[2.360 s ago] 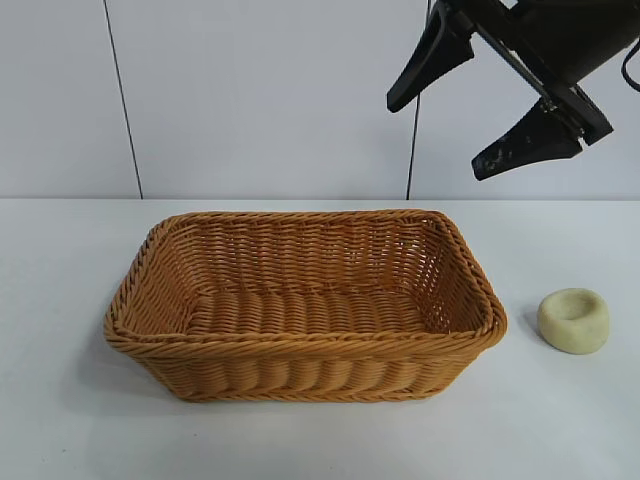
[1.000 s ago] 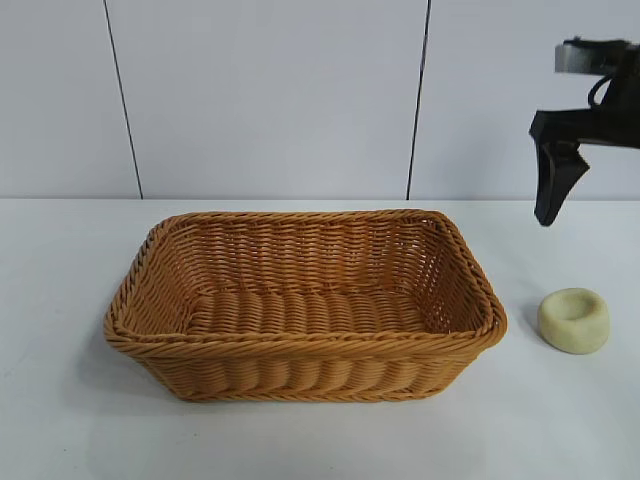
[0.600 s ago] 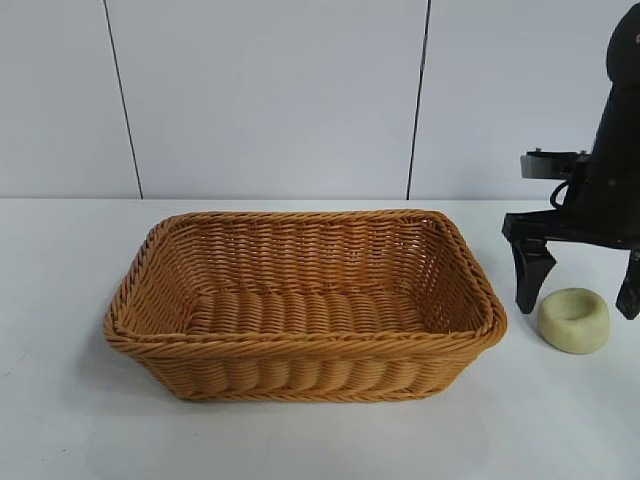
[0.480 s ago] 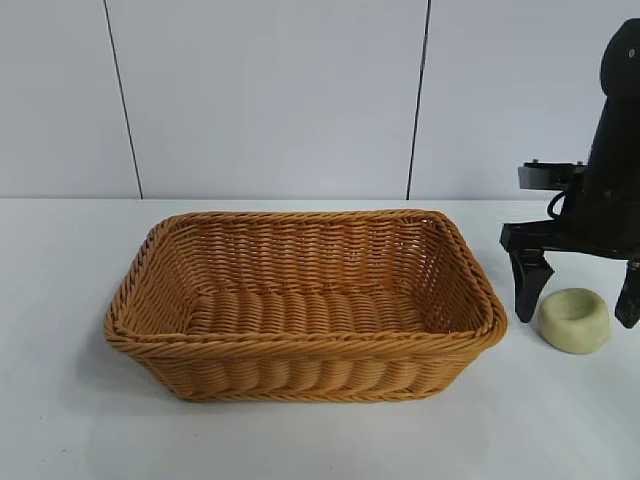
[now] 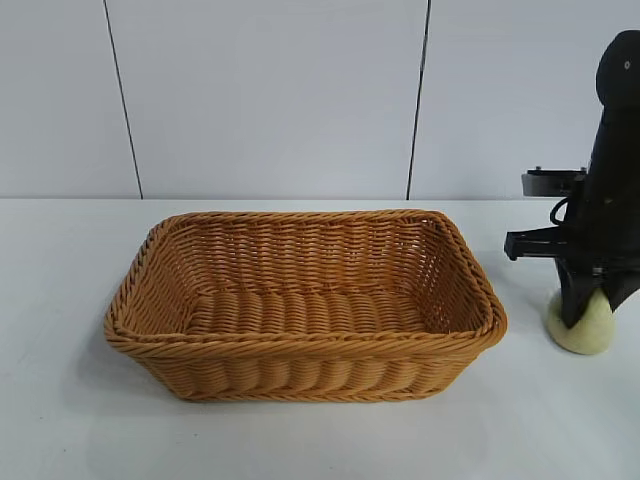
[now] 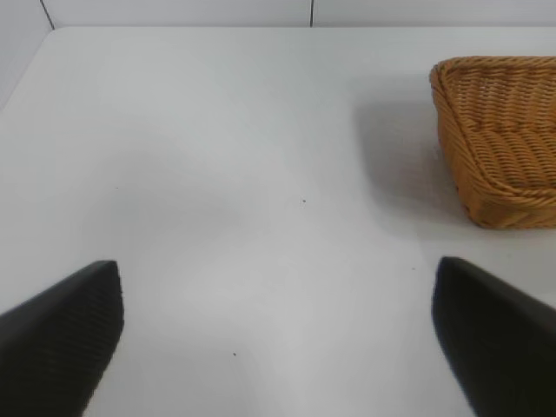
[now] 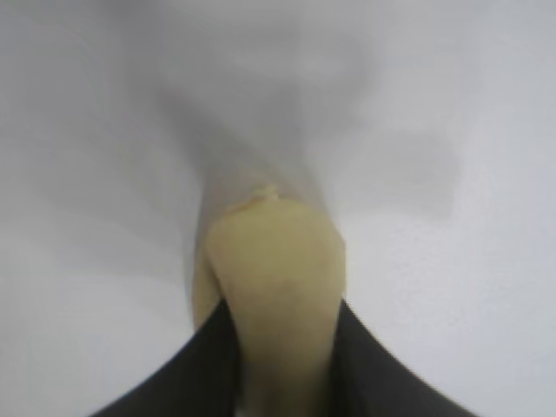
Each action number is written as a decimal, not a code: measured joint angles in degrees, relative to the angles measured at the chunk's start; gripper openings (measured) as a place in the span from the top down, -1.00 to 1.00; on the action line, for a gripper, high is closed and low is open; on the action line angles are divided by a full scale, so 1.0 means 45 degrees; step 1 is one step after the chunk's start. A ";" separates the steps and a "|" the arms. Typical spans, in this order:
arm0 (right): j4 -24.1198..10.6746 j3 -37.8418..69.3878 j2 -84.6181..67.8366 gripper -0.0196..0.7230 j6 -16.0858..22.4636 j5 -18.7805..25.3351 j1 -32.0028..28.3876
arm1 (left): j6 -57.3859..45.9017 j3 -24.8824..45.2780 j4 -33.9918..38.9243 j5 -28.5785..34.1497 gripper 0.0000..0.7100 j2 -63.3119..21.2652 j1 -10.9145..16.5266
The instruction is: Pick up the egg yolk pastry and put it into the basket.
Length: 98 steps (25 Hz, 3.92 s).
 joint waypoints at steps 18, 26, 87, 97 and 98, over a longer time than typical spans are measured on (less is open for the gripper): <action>0.1307 -0.4264 -0.1949 0.77 -0.0790 0.3430 0.0300 | 0.0000 0.0000 0.0000 0.0000 -0.95 0.0000 0.0008; 0.1520 -0.4876 -0.2043 0.79 -0.0752 0.3504 0.2941 | 0.0000 0.0000 -0.0008 0.0000 -0.95 0.0000 0.0448; -0.1196 -0.9158 0.0298 -0.92 0.0257 0.4359 0.1508 | 0.0000 0.0000 -0.0008 0.0000 -0.95 0.0000 0.0463; -0.0467 -0.8567 0.0034 -0.92 -0.0051 0.4330 -0.0955 | 0.0000 0.0000 -0.0008 0.0000 -0.95 0.0000 0.0463; -0.0425 -0.8219 -0.0111 -0.92 -0.0224 0.4330 -0.0929 | 0.0000 0.0000 -0.0008 0.0000 -0.95 0.0000 0.0463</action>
